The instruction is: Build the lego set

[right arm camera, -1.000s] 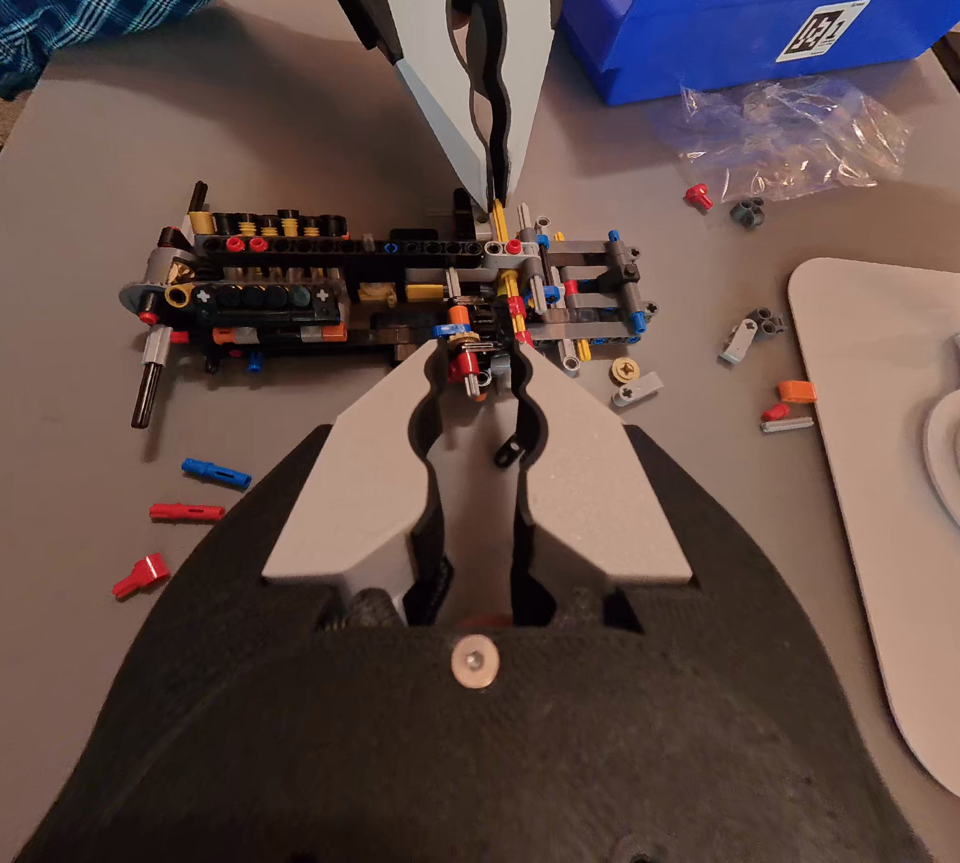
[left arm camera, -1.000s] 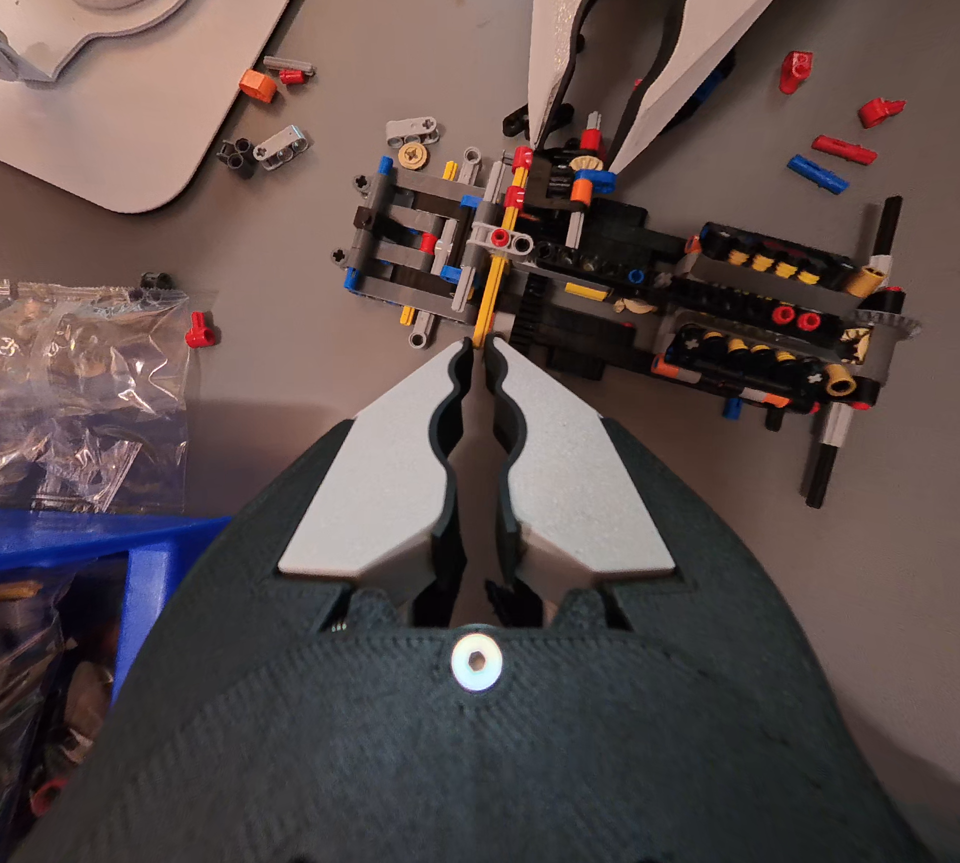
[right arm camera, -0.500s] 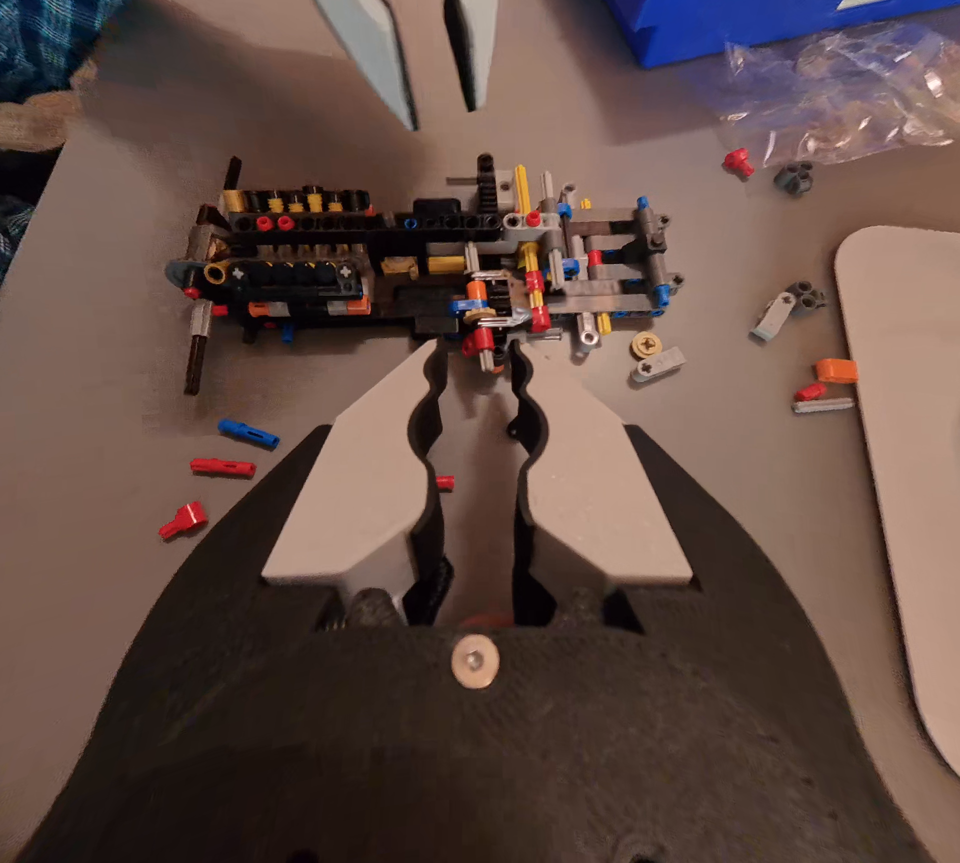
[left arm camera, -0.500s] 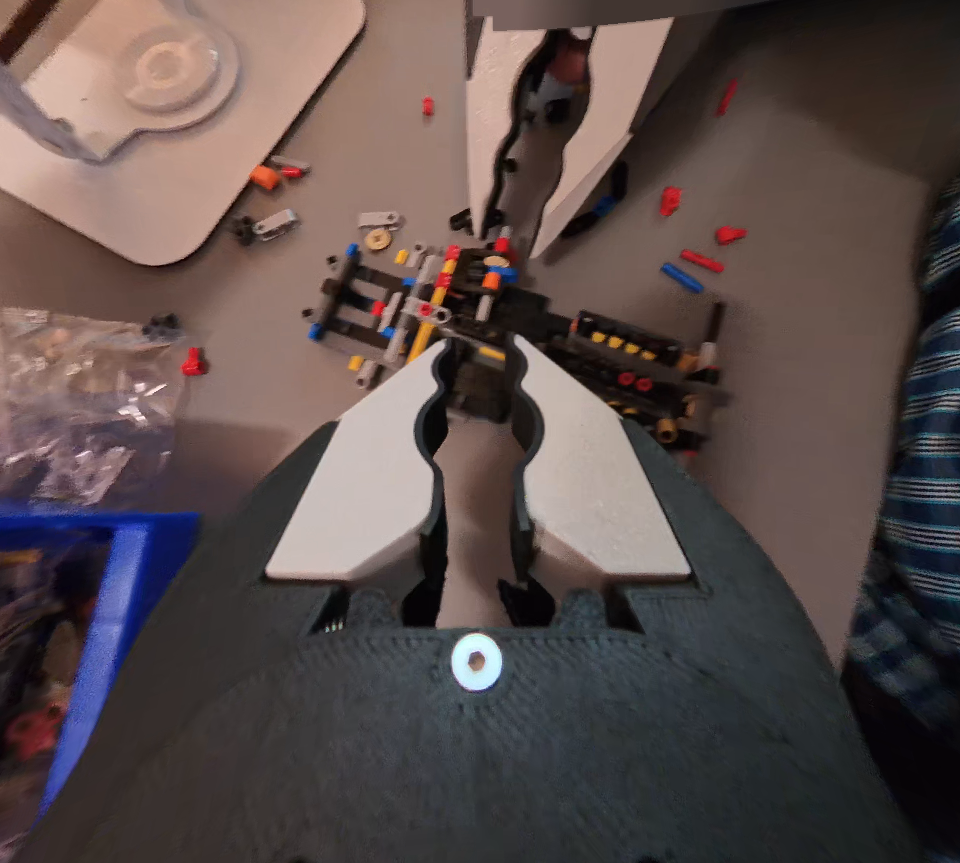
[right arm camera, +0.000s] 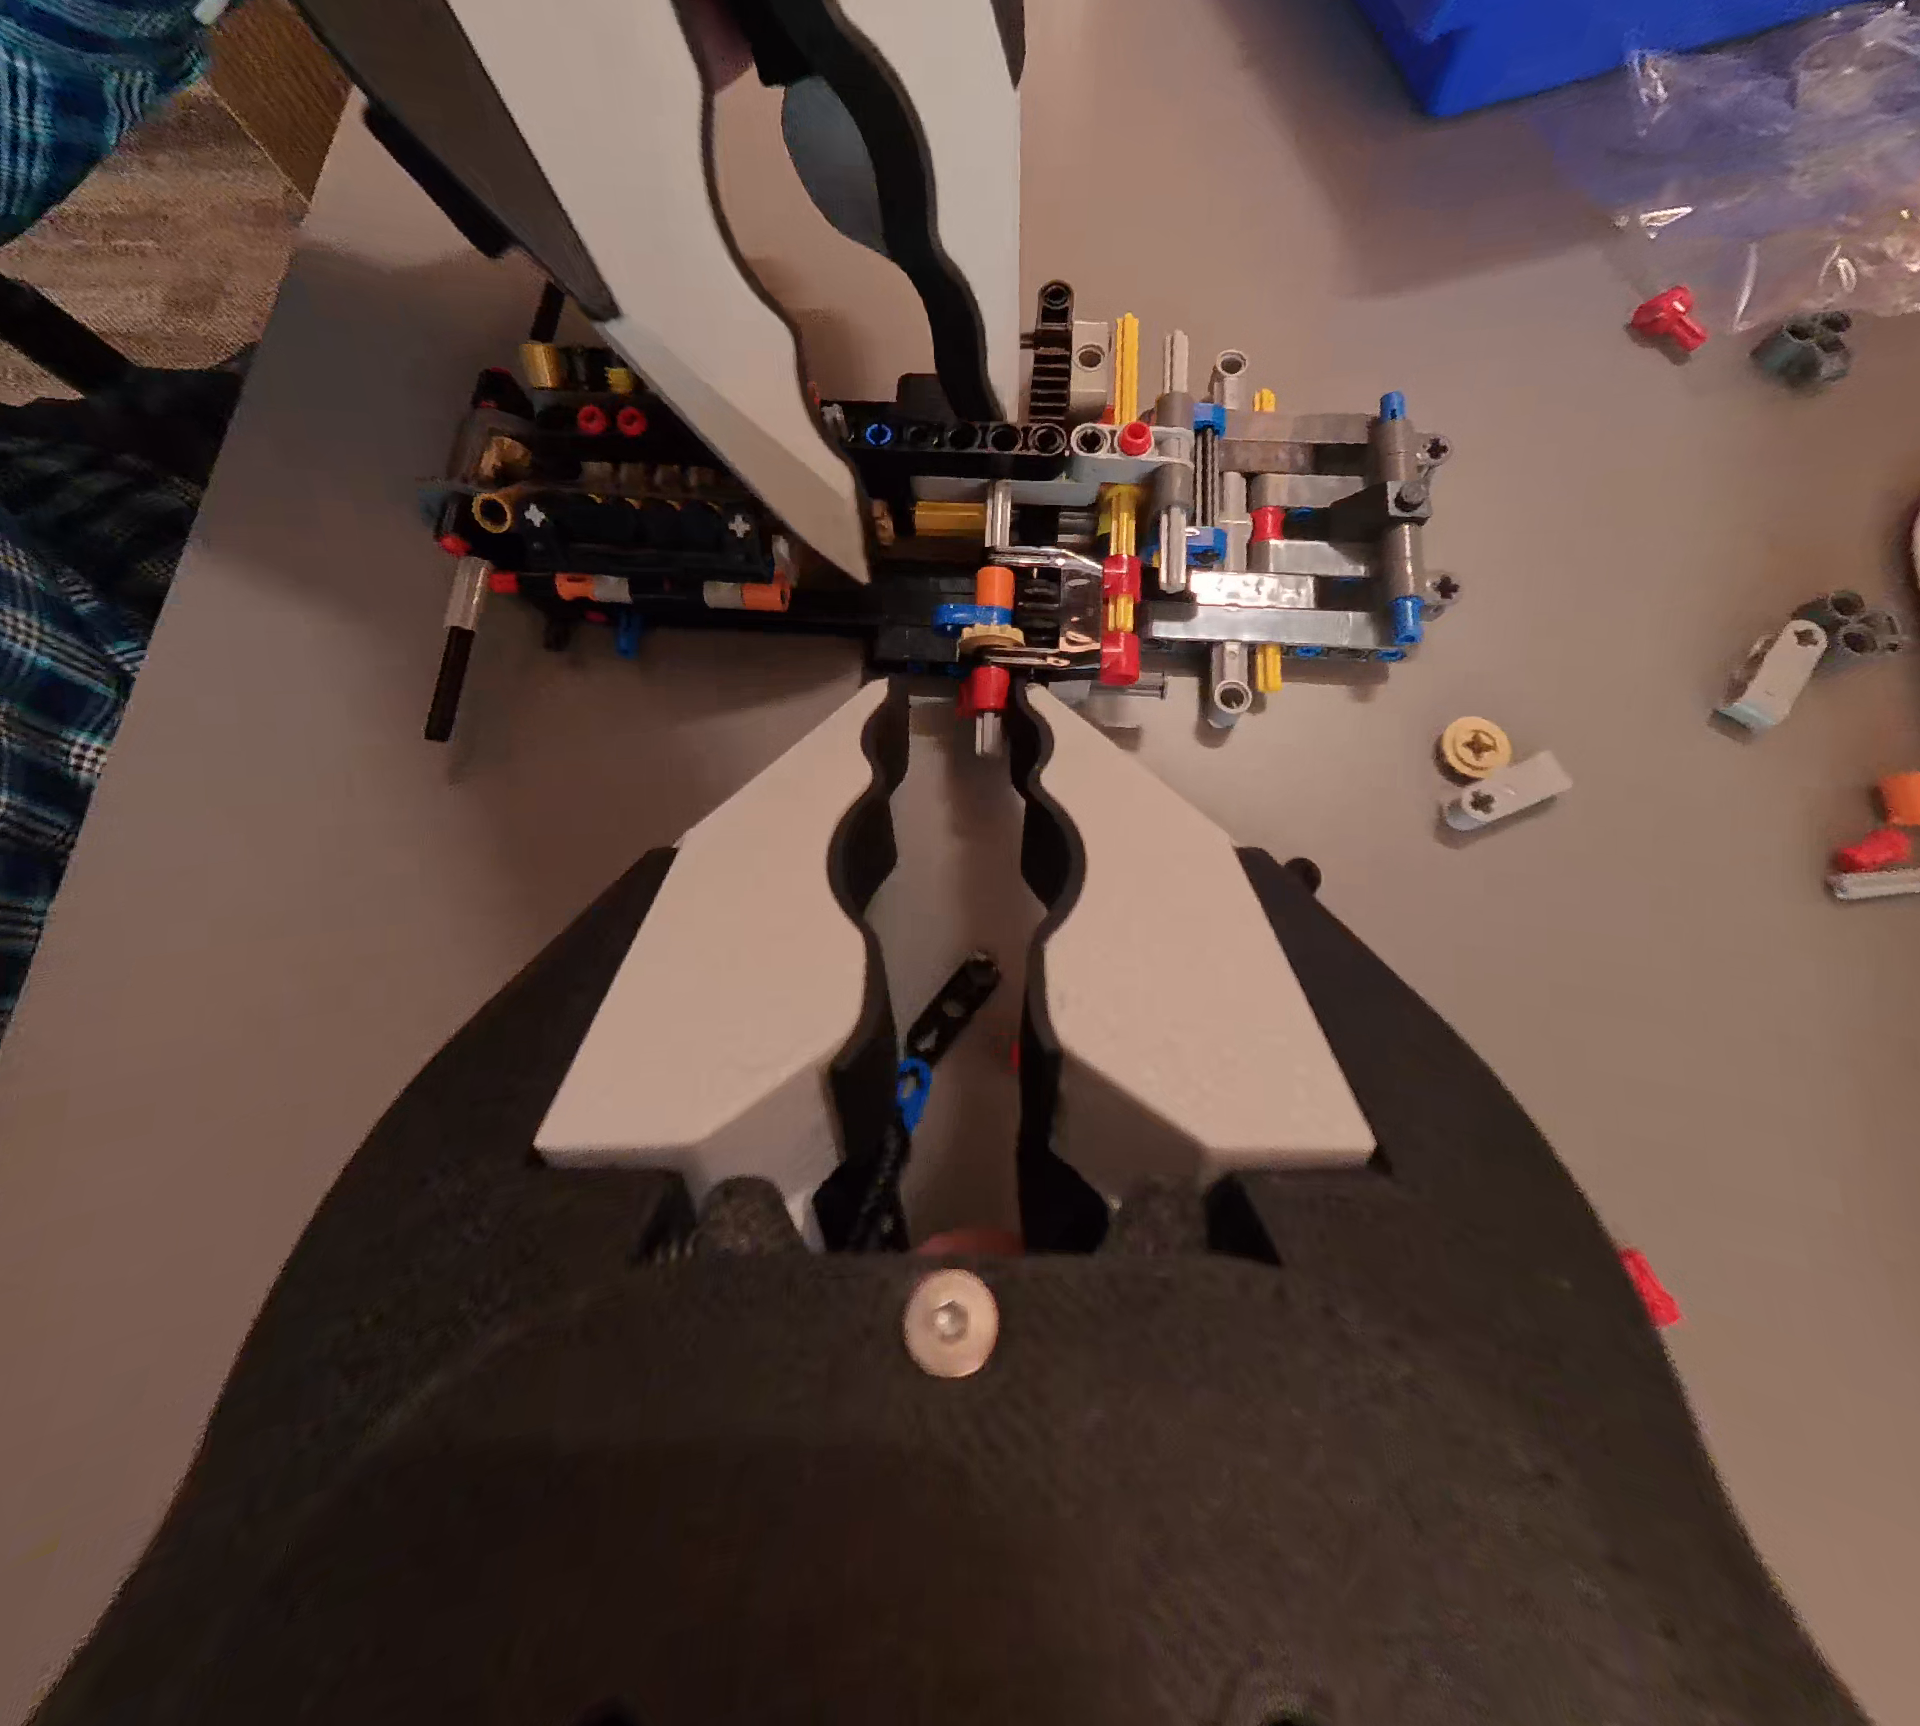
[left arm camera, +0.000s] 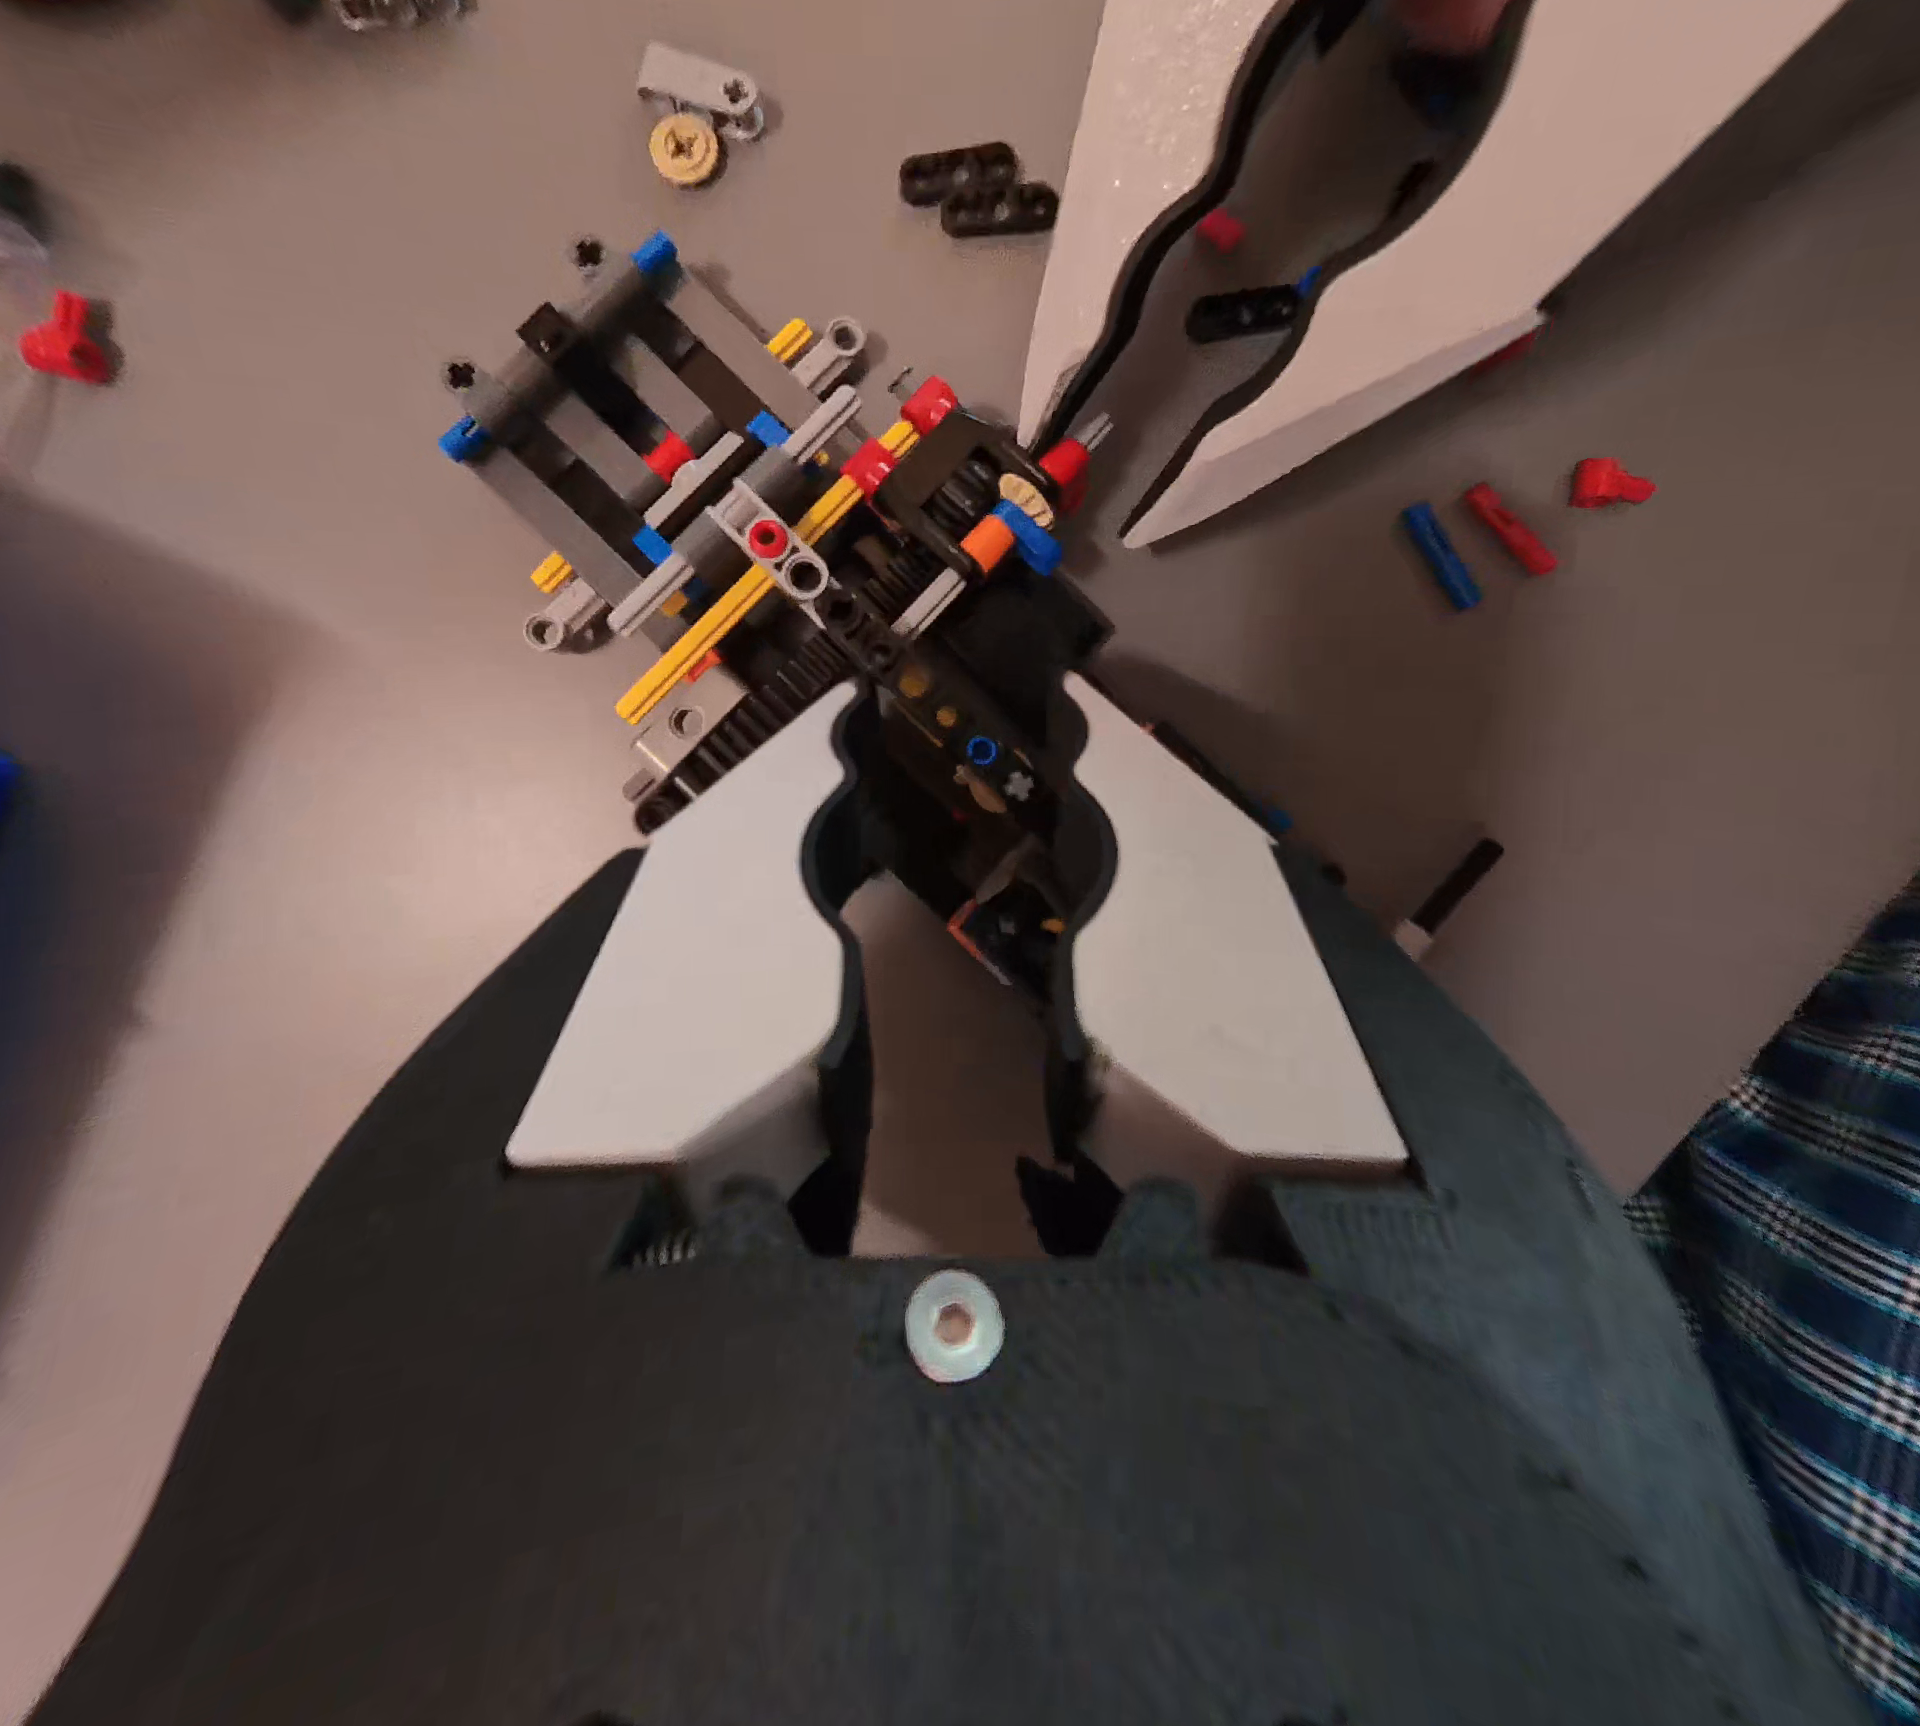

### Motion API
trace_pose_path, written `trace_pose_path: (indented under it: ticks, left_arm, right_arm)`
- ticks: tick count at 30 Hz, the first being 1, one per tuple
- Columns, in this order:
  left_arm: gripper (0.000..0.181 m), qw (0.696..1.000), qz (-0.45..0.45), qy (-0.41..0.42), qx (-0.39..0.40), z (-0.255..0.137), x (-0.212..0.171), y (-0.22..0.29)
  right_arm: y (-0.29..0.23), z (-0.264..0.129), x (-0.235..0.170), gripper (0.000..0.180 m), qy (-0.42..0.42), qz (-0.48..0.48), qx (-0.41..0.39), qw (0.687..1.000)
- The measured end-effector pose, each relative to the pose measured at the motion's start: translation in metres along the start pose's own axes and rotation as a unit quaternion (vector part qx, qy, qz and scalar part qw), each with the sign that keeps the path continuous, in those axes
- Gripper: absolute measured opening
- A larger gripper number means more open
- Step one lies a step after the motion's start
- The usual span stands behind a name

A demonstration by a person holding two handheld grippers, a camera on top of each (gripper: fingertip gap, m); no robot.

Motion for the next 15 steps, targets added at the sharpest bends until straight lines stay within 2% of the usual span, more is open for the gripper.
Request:
trace_pose_path:
  ticks: [5, 7, 15]
  left_arm:
    - [0.021, 1.0, 0.001, 0.008, -0.015, -0.002, -0.01, 0.0]
    - [0.021, 0.999, 0.015, 0.015, -0.035, -0.004, -0.012, 0.0]
    - [0.022, 0.987, 0.115, 0.025, -0.108, -0.008, -0.02, -0.004]
  right_arm:
    - [-0.007, -0.001, 0.003, 0.021, 0.007, -0.001, 0.023, 1.0]
    - [-0.008, -0.004, 0.004, 0.032, 0.011, -0.006, 0.029, 1.0]
    - [-0.011, -0.012, 0.008, 0.031, 0.015, -0.117, 0.051, 0.992]
Point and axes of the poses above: each gripper's, where its closed fingertips meet, z out along the fingers, x out of its top, y = z × x across the jaws, the point moved 7 cm from there along -z, back along the fingers, and after that the axes turned 10 degrees about z, right-handed, at the moved point
